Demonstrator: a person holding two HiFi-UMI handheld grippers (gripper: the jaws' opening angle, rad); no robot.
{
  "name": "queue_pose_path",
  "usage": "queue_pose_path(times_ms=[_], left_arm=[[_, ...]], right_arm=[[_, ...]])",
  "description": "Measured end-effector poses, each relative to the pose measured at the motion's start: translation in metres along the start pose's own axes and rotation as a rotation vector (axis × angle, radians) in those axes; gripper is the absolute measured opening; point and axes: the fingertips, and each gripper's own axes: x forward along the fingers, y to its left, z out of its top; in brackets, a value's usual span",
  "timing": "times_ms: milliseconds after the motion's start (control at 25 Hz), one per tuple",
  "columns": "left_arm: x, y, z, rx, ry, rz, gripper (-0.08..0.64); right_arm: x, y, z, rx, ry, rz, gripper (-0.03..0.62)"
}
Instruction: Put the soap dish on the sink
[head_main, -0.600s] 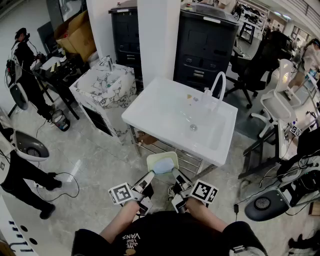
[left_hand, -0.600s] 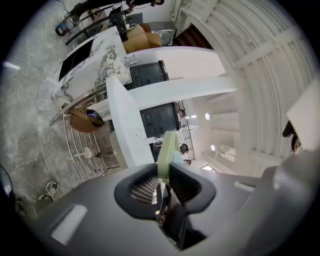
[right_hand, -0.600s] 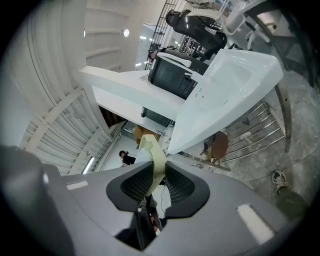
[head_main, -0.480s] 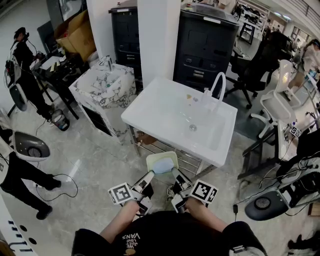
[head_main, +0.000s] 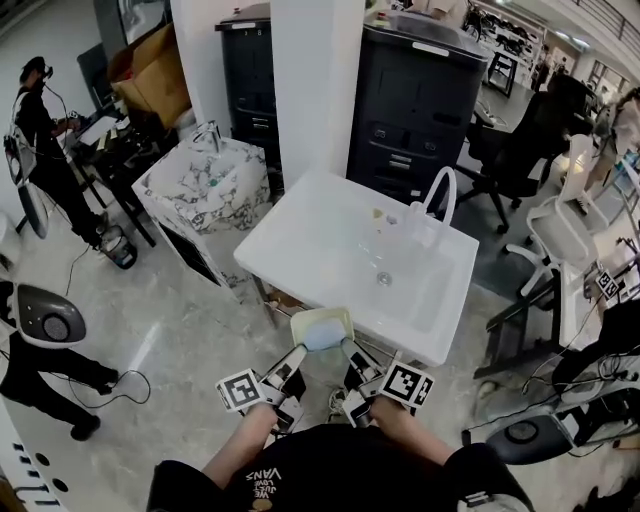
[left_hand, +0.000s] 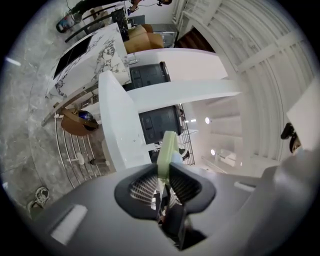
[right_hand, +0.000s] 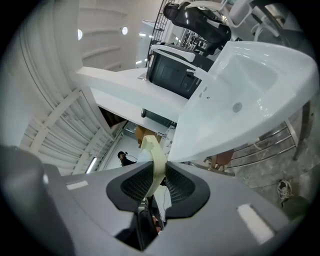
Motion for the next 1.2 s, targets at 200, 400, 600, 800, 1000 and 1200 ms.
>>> queue_pose_path(times_ms=[200, 400, 600, 800, 1000, 1200], left_arm=[[0.037, 0.011, 0.024, 0.009, -0.035, 0.02, 0.115], [0.067, 0.013, 0.041, 0.015, -0.073, 0.024, 0.115], [0.081, 0.021, 0.055, 0.011, -0.075, 0.038, 0.115], [0.093, 0.027, 0.068, -0.008, -0.054, 0.035, 0.115], [0.101, 0.039, 0.088, -0.023, 0.008, 0.046, 0.115], [0.108, 0.04, 0.12, 0.0, 0.087, 0.011, 0.115]], right_arm=[[0.032, -0.009, 0.037, -0.014, 0.039, 0.016, 0.076], [0.055, -0.015, 0.066, -0.02, 0.084, 0.023, 0.075], [0.072, -0.023, 0.076, 0.002, 0.097, 0.02, 0.076], [0.087, -0.027, 0.083, 0.013, 0.081, 0.002, 0.076], [0.104, -0.028, 0.087, 0.021, 0.03, -0.031, 0.075], [0.127, -0.021, 0.086, 0.038, -0.042, -0.055, 0.077]])
